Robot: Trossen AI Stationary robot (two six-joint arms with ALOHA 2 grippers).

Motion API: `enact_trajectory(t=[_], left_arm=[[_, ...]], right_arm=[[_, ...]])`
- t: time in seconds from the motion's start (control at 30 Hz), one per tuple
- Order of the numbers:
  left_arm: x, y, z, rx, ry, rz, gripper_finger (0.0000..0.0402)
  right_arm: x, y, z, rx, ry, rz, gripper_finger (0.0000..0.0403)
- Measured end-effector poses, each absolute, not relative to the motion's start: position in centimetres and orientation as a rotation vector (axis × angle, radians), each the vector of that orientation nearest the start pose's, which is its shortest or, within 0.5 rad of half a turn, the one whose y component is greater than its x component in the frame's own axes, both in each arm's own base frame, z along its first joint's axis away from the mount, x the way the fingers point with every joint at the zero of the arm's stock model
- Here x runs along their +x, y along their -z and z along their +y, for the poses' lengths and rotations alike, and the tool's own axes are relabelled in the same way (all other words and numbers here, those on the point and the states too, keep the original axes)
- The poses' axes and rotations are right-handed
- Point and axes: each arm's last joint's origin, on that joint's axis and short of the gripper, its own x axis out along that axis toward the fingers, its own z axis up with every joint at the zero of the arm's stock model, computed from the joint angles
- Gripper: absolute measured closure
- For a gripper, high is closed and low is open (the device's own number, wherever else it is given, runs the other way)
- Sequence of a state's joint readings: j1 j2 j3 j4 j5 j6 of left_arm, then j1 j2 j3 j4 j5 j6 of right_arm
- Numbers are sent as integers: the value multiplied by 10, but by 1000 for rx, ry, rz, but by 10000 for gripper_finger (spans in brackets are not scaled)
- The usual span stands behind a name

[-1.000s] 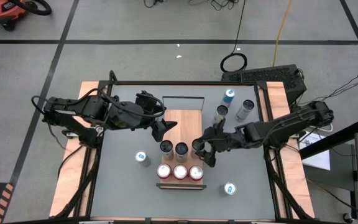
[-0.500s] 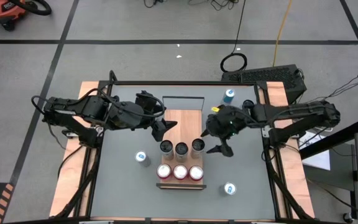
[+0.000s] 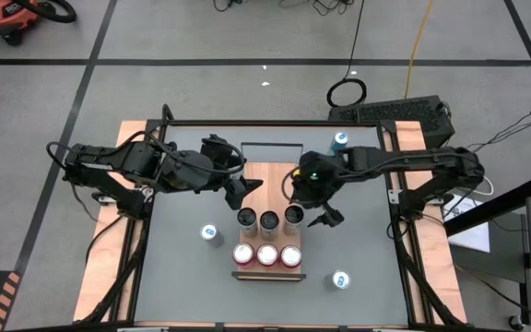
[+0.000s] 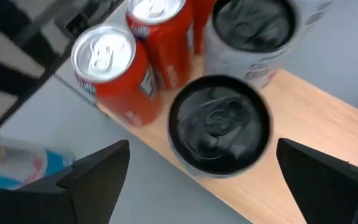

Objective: Sort soda cans
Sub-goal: Put the white pink soda can on the shelf and align it with the other white pink soda cans

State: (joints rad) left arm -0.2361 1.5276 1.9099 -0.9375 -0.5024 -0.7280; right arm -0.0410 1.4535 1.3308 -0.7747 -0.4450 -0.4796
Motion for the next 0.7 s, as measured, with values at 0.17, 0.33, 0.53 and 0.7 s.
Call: enact_trajectory(t=[0.17, 0.33, 0.53, 0.7], left_arm=[[287, -464, -55, -501, -436, 408, 9], [287, -463, -55, -498, -439, 416, 9], [287, -463, -55, -497, -439, 417, 9], [287, -463, -55, -497, -439, 417, 9]], right_arm=[[309, -309, 0, -286, -620, 781, 23], [313, -305, 1, -316, -660, 775, 24], [315, -307, 4, -362, -685, 725, 25], [318, -310, 7, -368, -698, 672, 27]])
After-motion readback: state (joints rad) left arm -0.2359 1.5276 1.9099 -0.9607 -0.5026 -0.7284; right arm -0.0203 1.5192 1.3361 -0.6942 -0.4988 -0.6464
